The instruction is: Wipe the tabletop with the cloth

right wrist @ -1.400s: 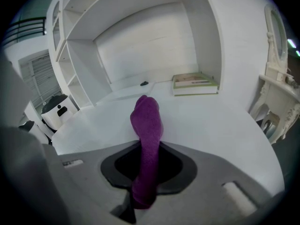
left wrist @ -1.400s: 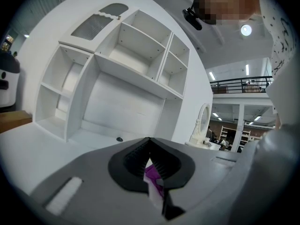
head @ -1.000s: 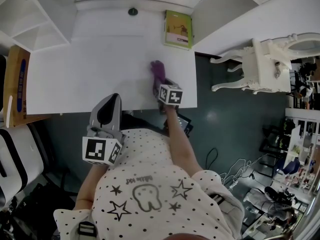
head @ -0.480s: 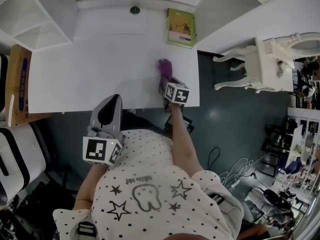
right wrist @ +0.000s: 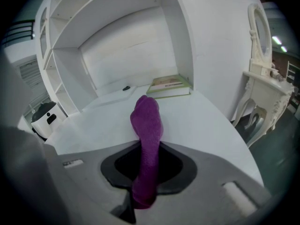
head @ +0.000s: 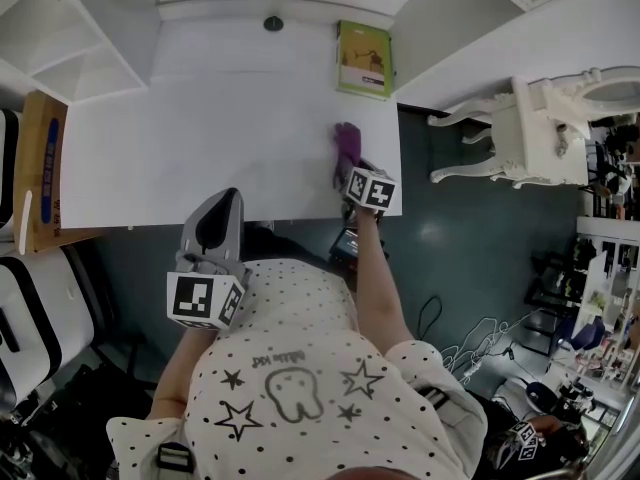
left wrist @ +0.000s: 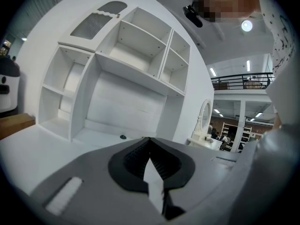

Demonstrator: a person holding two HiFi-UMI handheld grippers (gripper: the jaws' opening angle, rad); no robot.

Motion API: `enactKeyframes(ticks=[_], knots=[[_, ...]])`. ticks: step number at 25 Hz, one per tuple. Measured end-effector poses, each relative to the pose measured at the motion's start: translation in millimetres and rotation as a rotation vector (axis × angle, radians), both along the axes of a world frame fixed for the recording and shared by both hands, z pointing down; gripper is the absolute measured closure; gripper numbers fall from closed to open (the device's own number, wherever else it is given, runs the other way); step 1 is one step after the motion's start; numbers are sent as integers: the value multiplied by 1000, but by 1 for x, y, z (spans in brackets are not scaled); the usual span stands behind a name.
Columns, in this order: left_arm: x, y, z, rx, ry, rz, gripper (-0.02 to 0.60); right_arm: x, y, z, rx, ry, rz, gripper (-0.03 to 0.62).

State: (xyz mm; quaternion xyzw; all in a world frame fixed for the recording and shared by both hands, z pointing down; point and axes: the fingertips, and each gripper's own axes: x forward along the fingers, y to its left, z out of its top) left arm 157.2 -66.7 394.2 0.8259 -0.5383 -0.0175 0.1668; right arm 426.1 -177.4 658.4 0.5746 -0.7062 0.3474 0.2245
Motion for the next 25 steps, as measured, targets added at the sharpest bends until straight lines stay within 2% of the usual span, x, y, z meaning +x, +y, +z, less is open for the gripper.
enactKeyframes(ticks=[11, 25], knots=[[-7, -7, -5, 18, -7, -18, 583, 23, -5, 0, -11, 48, 6, 528], [4, -16, -11, 39, -9, 5, 581, 55, -9, 1, -35, 104, -9, 526]])
